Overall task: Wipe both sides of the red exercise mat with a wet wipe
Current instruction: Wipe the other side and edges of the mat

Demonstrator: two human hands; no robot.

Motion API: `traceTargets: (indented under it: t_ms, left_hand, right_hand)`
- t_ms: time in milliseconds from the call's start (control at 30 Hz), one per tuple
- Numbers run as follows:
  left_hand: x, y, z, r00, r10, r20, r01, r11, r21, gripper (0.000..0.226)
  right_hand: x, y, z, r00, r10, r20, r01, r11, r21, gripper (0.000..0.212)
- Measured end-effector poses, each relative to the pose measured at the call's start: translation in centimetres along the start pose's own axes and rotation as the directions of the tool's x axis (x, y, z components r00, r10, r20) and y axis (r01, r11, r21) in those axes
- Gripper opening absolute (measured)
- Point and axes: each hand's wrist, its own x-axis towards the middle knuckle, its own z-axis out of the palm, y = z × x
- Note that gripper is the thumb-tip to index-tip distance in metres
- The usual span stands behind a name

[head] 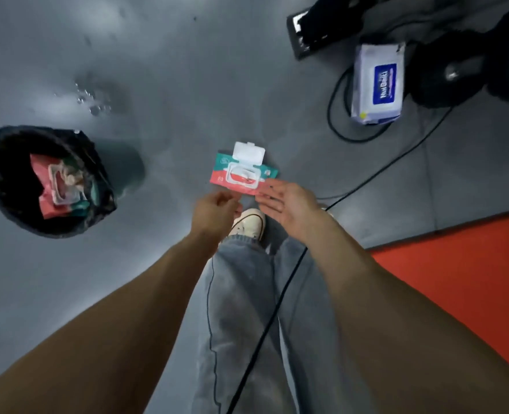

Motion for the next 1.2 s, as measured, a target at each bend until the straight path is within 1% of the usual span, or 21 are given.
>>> traceTargets:
  t_ms: [100,200,300,400,467,567,667,733,800,833,867,933,1000,1033,1067,1200]
  left_hand:
    - [5.7,-2.9,1.3,0.999,0.032,-0.003,-0.032,0.990,0.140,0.020]
    - [9.7,-4.3,2.5,0.992,0.128,-0.020,-0.121,0.969,0.217,0.007]
    - [13.1,-5.1,3.7,0.982,0.188,-0.028,-0.174,0.948,0.266,0.019]
    - [15.8,-5.5,4.9,0.973,0.225,-0.047,-0.200,0.930,0.310,0.027]
    - [17.2,-5.9,5.6,0.970,0.237,-0.059,-0.204,0.920,0.334,0.031]
    - [18.6,-6.1,6.5,0.967,0.237,-0.089,-0.189,0.911,0.366,0.030]
    - [19.2,-6.2,6.6,0.966,0.241,-0.096,-0.192,0.913,0.360,0.026]
    - [19.5,-6.6,6.4,0.965,0.247,-0.083,-0.202,0.910,0.361,0.021]
    - [19.7,-6.9,6.2,0.961,0.259,-0.093,-0.209,0.906,0.367,0.013]
    - [19.7,-7.0,6.0,0.961,0.253,-0.108,-0.199,0.911,0.362,0.009]
    - [19.7,-7.0,5.8,0.962,0.244,-0.125,-0.187,0.916,0.356,0.007]
    - [19.8,-7.1,5.4,0.960,0.237,-0.151,-0.173,0.921,0.349,0.004]
    - [19.9,-7.1,5.1,0.960,0.233,-0.156,-0.168,0.924,0.342,0.006]
    - [20.1,-7.1,4.9,0.961,0.230,-0.156,-0.166,0.926,0.338,0.008]
    - [20.2,-7.1,4.8,0.962,0.227,-0.155,-0.165,0.927,0.336,0.008]
    - [20.6,-6.9,4.6,0.962,0.238,-0.133,-0.175,0.913,0.368,0.006]
  right_hand:
    - [6.3,1.5,1.2,0.999,0.022,-0.038,-0.024,0.998,-0.050,0.030]
    - [10.4,2.4,2.5,0.999,0.022,-0.040,-0.024,0.999,-0.038,0.023]
    - [13.8,3.1,3.6,0.997,0.035,-0.067,-0.038,0.998,-0.045,0.017]
    - [16.0,3.4,4.2,0.990,0.049,-0.131,-0.064,0.991,-0.116,0.017]
    - [17.2,3.7,4.3,0.990,0.036,-0.134,-0.063,0.977,-0.201,0.026]
    - [18.6,4.1,4.4,0.993,-0.035,-0.110,-0.005,0.941,-0.339,0.043]
    - [19.1,4.2,4.1,0.988,-0.126,-0.094,0.068,0.880,-0.469,0.042]
    - [19.5,4.7,3.9,0.981,-0.186,-0.053,0.122,0.809,-0.575,0.040]
    - [19.9,5.2,3.8,0.962,-0.272,-0.037,0.184,0.740,-0.647,0.029]
    - [20.1,5.2,3.8,0.942,-0.335,-0.033,0.217,0.679,-0.701,0.023]
    - [20.0,5.2,3.7,0.918,-0.396,-0.019,0.239,0.592,-0.770,0.020]
    - [19.9,5.2,3.4,0.868,-0.494,0.052,0.267,0.375,-0.888,0.023]
    - [19.9,5.1,3.2,0.812,-0.563,0.151,0.277,0.143,-0.950,0.027]
    - [20.1,5.2,3.3,0.794,-0.578,0.189,0.270,0.056,-0.961,0.028]
    - [20.2,5.1,3.5,0.777,-0.589,0.220,0.259,-0.020,-0.966,0.028]
    - [21.0,4.9,4.0,0.702,-0.643,0.306,0.209,-0.224,-0.952,0.023]
